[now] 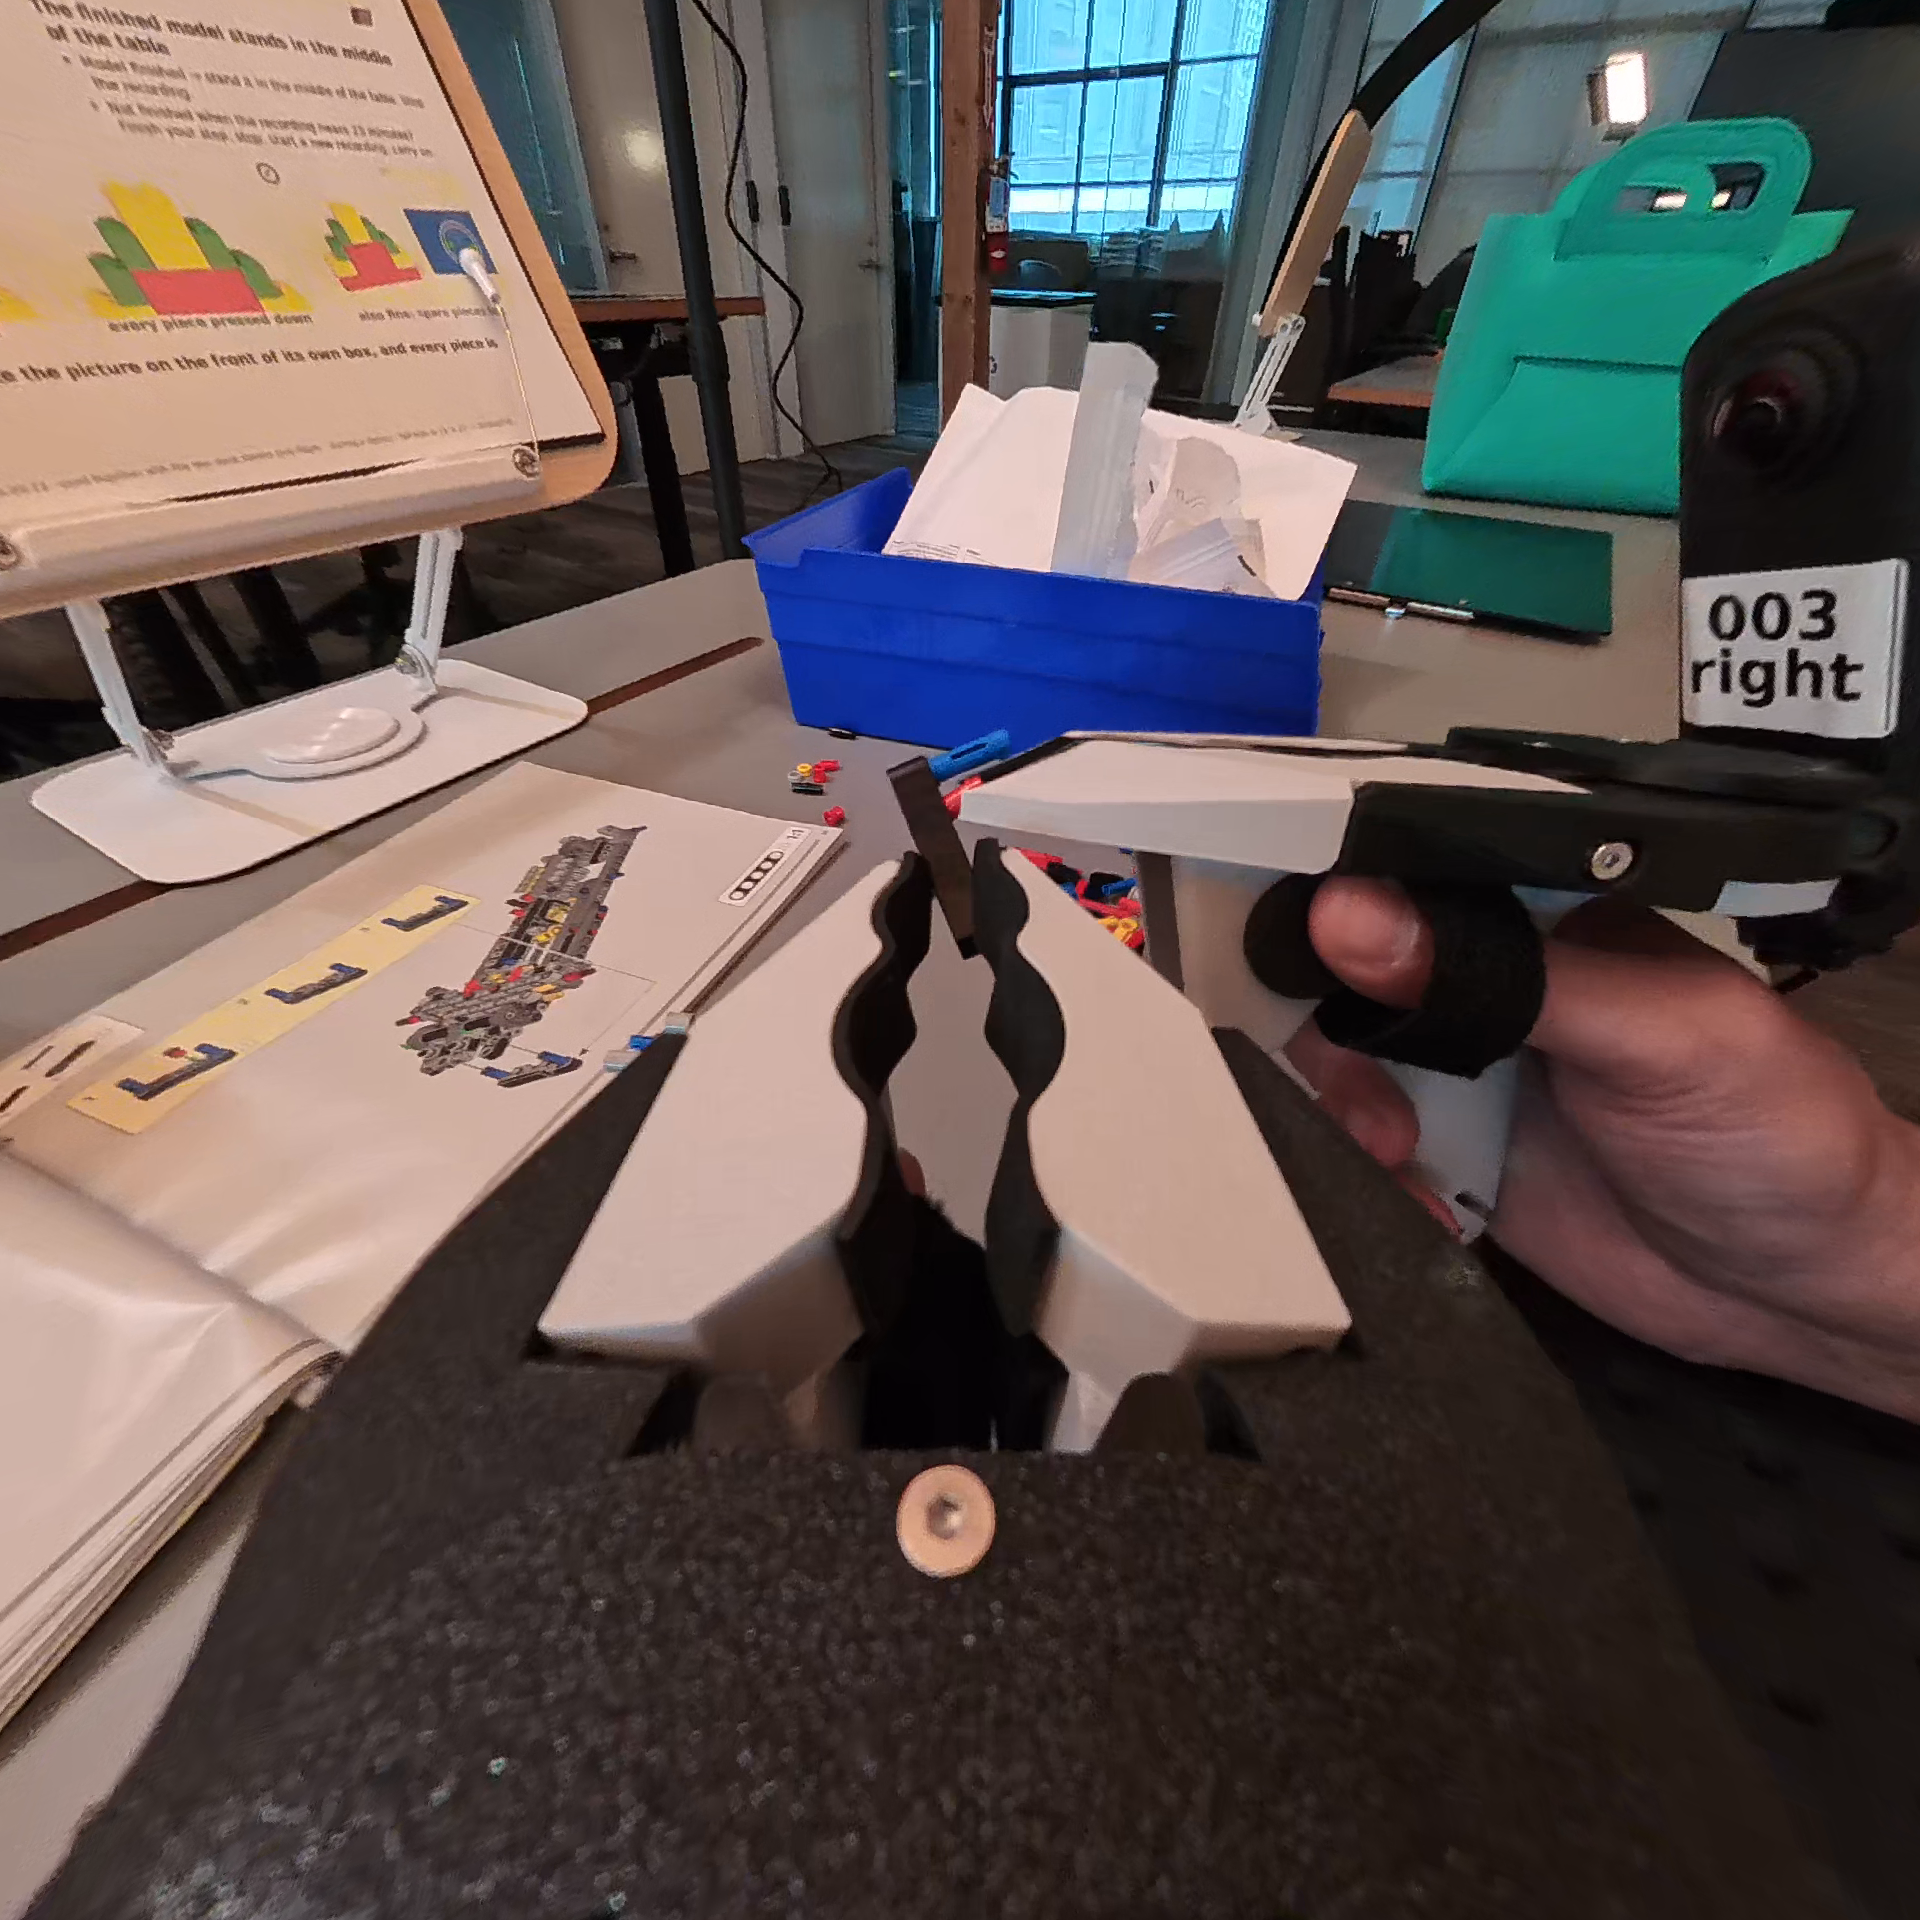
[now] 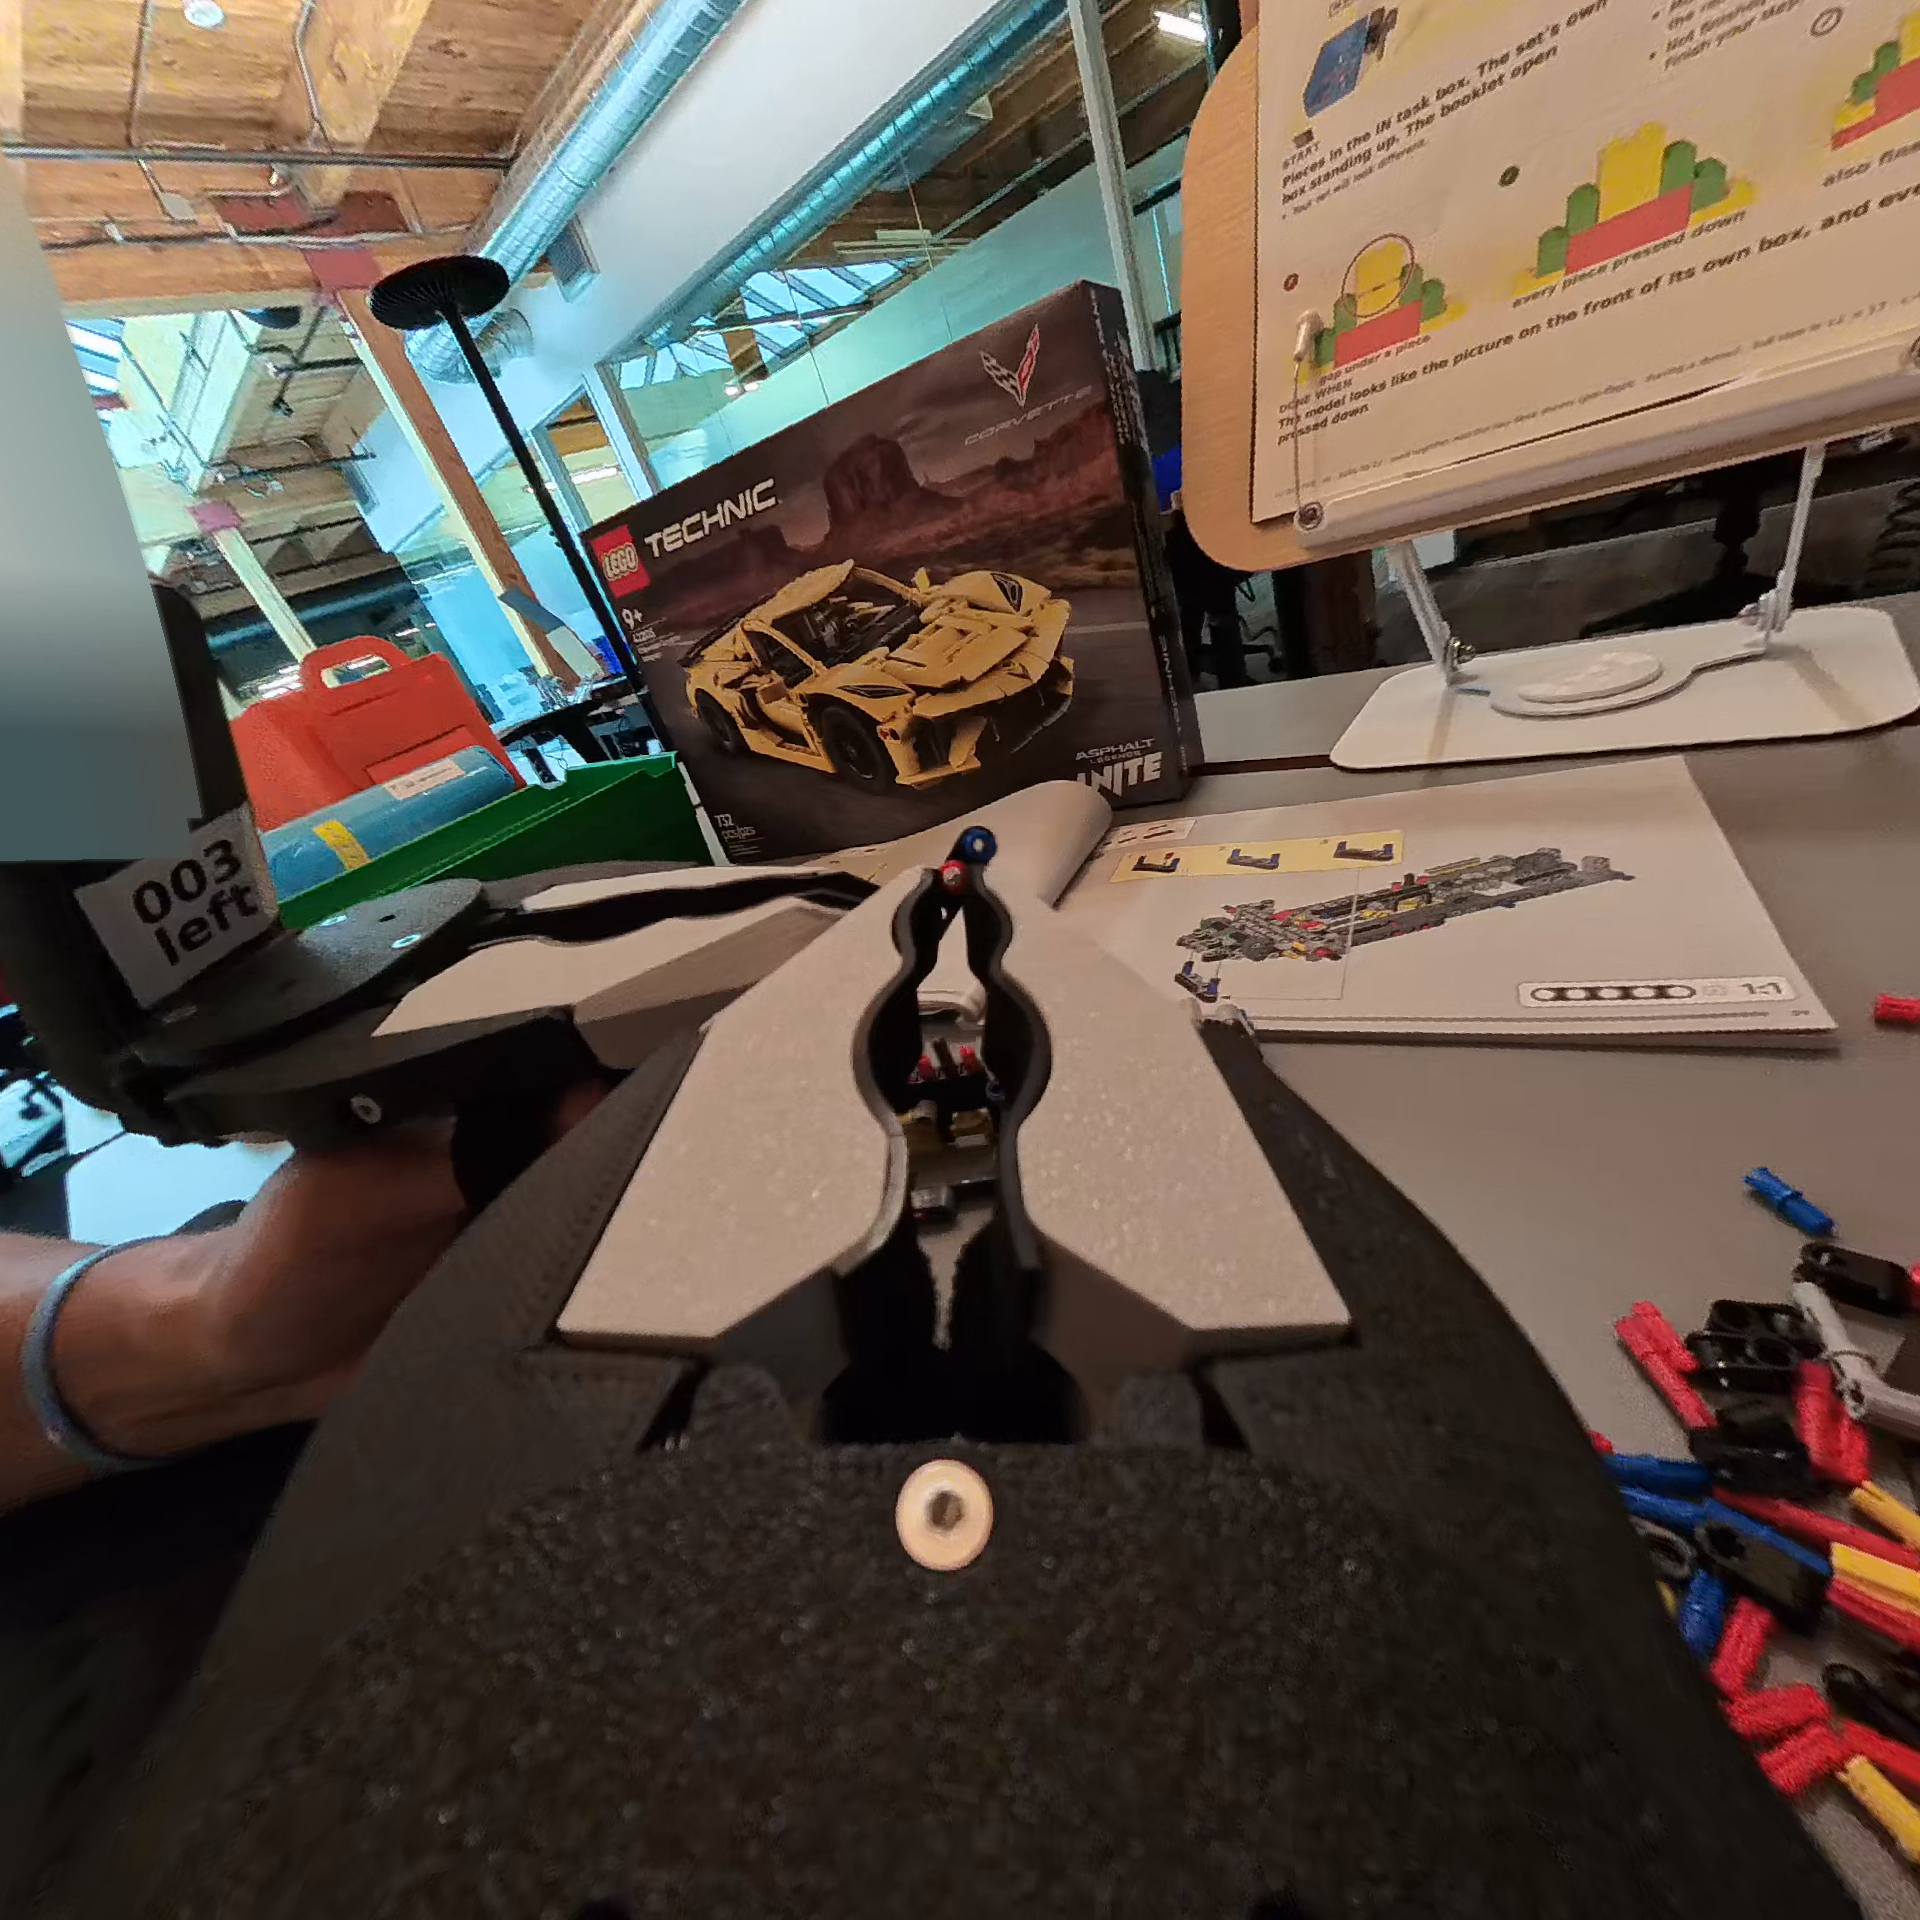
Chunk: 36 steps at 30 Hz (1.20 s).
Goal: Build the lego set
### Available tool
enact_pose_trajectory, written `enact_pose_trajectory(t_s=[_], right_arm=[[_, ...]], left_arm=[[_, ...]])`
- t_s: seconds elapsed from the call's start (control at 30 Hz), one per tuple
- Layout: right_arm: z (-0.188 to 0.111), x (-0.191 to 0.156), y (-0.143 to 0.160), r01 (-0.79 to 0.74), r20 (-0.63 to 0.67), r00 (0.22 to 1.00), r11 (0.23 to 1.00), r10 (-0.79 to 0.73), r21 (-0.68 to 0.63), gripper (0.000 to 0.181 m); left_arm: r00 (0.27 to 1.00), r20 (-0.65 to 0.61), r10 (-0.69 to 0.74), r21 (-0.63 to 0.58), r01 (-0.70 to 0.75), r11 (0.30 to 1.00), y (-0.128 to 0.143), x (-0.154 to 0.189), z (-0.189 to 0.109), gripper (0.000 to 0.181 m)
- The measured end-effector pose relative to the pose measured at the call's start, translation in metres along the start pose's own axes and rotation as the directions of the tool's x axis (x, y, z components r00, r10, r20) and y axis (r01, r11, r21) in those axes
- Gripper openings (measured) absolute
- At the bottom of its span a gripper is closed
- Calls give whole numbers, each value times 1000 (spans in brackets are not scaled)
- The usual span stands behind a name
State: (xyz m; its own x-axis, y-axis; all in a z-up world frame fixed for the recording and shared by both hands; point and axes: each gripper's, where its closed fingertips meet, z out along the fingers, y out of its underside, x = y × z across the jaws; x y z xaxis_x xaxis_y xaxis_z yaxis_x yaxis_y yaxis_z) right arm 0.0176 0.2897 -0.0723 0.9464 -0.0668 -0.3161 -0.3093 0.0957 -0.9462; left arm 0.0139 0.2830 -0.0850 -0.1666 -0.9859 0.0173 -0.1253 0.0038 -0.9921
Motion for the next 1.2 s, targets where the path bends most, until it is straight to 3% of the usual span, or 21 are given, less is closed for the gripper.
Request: enact_pose_trajectory(t_s=[0.1, 0.23, 0.37, 0.57, 0.67, 0.93, 1.2], right_arm=[[0, 0, 0, -11, 5, 1000, 1000, 11, -1, 3], [0, -1, 1, -96, 54, 994, 995, 96, 1, 3], [-1, -1, 1, -171, 97, 981, 985, 170, -1, 3], [0, -1, 2, -15, 25, 1000, 1000, 15, -14, 3], [-1, 0, 3, -75, 52, 996, 997, 75, -16, 3], [0, 0, 0, -295, 174, 941, 955, 291, 1, 3], [0, 1, 1, -180, 111, 978, 984, 179, 1, 3]], left_arm=[[1000, -11, -18, 3, 18, 1000, 0, 0, 0, 7], [991, 32, 130, -2, -130, 992, -1, -1, -1, 7], [983, 27, 184, -8, -184, 983, 0, 0, -1, 7], [975, 20, 220, -13, -220, 975, 0, 0, -2, 7], [984, -4, 180, -13, -180, 984, 0, 1, -2, 8], [988, -119, -100, 5, 101, 995, -3, -1, -1, 7], [990, -94, -103, 9, 105, 994, -3, -4, 0, 7]])
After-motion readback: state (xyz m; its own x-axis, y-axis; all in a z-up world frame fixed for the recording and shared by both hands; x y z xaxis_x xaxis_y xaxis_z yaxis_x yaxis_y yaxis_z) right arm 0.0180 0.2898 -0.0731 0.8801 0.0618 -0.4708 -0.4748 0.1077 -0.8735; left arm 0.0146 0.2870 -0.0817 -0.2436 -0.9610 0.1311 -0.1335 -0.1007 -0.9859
